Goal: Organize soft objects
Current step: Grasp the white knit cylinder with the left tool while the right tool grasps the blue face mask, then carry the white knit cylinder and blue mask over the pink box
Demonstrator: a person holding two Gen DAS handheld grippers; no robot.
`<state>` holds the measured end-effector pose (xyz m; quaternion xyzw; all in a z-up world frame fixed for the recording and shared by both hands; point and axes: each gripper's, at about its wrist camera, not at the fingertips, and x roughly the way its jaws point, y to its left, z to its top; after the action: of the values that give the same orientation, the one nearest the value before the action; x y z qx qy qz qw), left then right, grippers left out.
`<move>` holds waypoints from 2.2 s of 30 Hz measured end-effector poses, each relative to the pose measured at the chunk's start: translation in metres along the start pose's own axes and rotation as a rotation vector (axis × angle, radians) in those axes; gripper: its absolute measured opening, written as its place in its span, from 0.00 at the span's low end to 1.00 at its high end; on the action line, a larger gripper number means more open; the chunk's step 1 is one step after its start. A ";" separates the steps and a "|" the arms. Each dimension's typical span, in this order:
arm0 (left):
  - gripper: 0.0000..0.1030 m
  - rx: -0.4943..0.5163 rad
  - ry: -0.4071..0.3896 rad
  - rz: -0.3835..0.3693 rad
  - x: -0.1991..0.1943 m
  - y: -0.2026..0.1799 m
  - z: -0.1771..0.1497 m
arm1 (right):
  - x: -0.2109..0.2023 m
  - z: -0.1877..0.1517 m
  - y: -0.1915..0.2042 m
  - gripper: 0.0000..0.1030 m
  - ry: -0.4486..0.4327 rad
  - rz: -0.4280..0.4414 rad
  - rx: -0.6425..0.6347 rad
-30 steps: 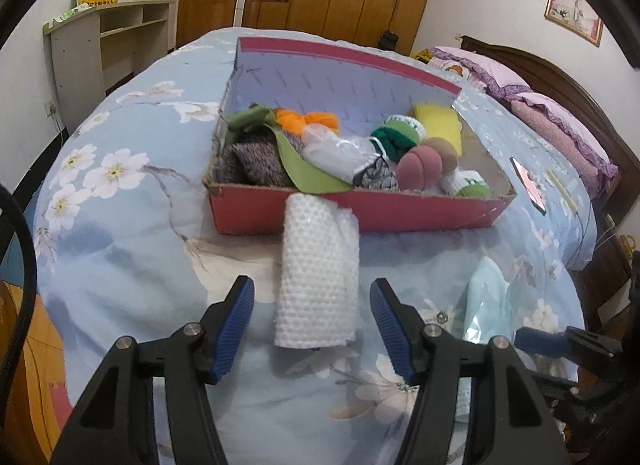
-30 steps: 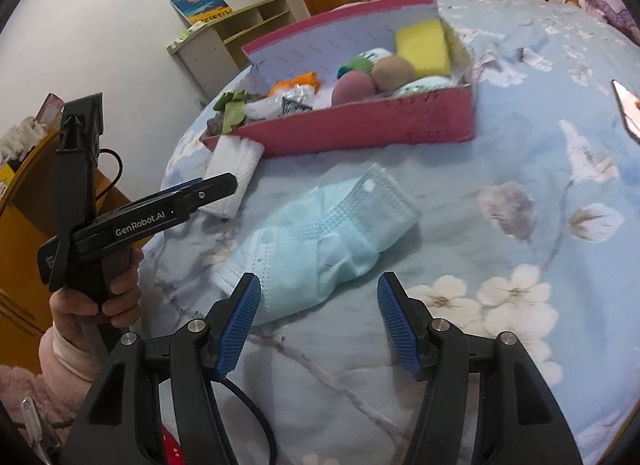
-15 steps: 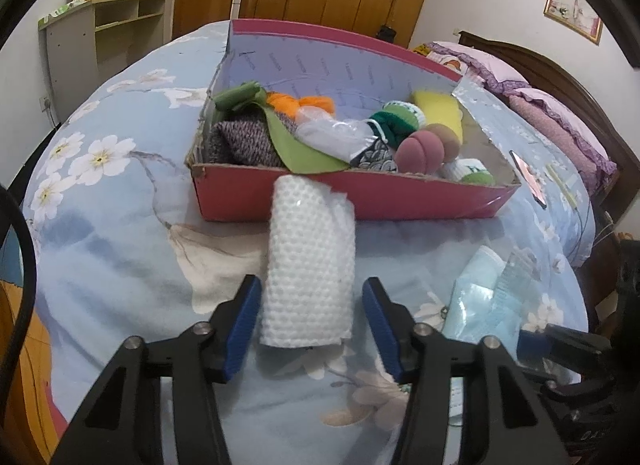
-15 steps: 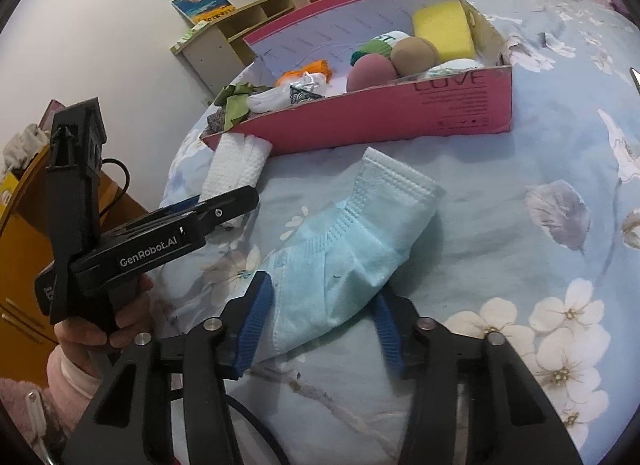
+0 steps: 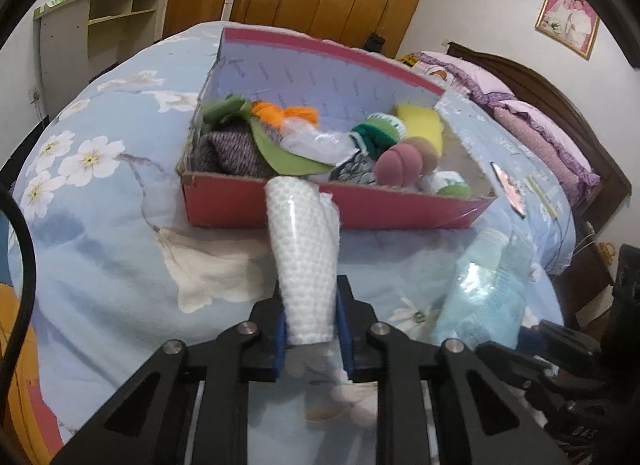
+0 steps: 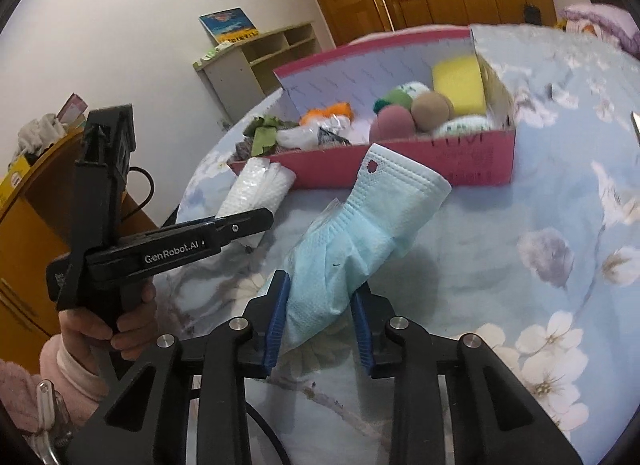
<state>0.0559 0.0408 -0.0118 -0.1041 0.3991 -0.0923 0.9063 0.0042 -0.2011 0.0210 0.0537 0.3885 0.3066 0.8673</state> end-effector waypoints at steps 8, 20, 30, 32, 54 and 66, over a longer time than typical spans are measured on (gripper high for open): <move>0.21 0.023 -0.044 -0.017 -0.017 -0.009 0.013 | -0.008 0.005 0.008 0.30 -0.031 -0.014 -0.068; 0.18 0.070 -0.107 -0.001 -0.022 -0.019 0.043 | -0.013 0.027 0.008 0.30 -0.074 -0.040 -0.116; 0.15 0.085 -0.127 0.000 -0.024 -0.021 0.052 | -0.017 0.040 0.008 0.30 -0.110 -0.042 -0.127; 0.15 0.084 -0.130 -0.002 -0.024 -0.021 0.056 | -0.017 0.043 0.008 0.30 -0.116 -0.047 -0.134; 0.15 0.114 -0.171 0.038 0.014 -0.028 0.120 | 0.013 0.109 -0.013 0.30 -0.179 -0.056 -0.149; 0.15 0.112 -0.140 0.118 0.059 -0.020 0.132 | 0.057 0.134 -0.038 0.30 -0.117 -0.060 -0.110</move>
<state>0.1910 0.0222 0.0390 -0.0357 0.3343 -0.0535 0.9403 0.1468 -0.1796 0.0648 0.0121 0.3210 0.2975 0.8990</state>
